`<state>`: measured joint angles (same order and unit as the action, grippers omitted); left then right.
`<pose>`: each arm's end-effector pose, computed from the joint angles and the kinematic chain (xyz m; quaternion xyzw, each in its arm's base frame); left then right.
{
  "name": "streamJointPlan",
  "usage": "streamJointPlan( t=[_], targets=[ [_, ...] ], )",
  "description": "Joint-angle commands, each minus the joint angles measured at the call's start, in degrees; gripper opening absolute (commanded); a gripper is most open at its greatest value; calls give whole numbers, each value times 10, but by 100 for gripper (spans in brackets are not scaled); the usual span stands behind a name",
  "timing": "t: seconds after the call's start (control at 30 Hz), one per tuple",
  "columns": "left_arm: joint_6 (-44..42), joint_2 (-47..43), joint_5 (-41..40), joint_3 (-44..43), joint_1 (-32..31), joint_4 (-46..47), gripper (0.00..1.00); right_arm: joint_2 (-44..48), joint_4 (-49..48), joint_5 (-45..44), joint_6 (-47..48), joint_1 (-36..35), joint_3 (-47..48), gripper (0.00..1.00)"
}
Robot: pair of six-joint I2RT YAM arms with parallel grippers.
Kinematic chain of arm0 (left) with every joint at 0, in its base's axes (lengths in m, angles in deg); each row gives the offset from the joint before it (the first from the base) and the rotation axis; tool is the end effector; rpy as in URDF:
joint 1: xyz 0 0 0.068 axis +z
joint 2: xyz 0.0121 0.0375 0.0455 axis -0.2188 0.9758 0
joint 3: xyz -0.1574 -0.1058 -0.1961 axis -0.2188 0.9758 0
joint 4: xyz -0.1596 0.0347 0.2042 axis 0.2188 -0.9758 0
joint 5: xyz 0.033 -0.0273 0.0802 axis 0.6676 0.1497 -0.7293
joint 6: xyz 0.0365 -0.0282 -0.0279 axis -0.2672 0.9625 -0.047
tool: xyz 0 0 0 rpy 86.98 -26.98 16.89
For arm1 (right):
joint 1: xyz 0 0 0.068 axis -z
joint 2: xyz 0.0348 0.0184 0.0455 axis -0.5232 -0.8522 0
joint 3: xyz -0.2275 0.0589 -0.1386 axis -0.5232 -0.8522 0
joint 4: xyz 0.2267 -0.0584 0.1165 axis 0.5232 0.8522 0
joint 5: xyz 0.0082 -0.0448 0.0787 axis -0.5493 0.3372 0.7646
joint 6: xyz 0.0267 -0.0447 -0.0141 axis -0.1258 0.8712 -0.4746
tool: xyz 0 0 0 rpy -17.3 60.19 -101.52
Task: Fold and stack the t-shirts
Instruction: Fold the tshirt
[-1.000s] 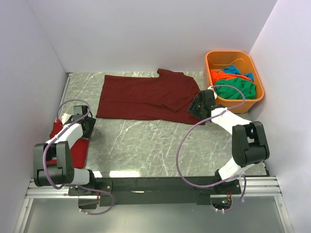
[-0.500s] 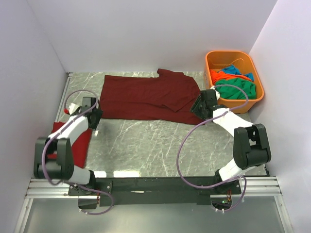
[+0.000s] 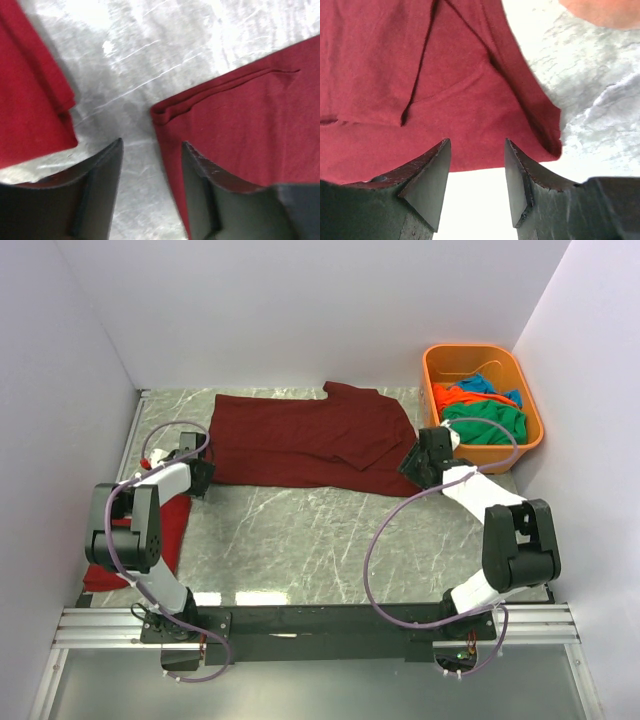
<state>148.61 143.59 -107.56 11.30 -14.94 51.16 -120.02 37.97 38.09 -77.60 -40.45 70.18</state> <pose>0.3196 0.0002 0.1609 -0.5994 0.7388 -0.0143 0.3077 0.3161 0.0467 0.2006 0.2496 0.8979 0.1108 0.3453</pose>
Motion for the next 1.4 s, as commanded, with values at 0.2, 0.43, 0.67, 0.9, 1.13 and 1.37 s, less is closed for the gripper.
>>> streamJointPlan(
  t=[0.2, 0.43, 0.67, 0.9, 1.13, 1.37],
  targets=[
    [4, 32, -9, -15, 3, 30, 38, 5, -2, 20, -18, 35, -44, 53],
    [-9, 34, -10, -23, 3, 35, 3, -2, -11, 25, -17, 64, -64, 56],
    [-15, 34, -1, -27, 5, 34, 1, 0, -9, -1, -7, 64, -80, 55],
    [-21, 32, 8, -28, 7, 32, 1, 6, 25, -43, 3, 80, -60, 57],
    [-27, 28, 16, -30, 7, 36, 1, 14, 37, -70, 22, 38, -49, 58],
    [-29, 25, 19, -35, 8, 32, 1, 7, 48, -103, 19, 9, -50, 57]
  ],
)
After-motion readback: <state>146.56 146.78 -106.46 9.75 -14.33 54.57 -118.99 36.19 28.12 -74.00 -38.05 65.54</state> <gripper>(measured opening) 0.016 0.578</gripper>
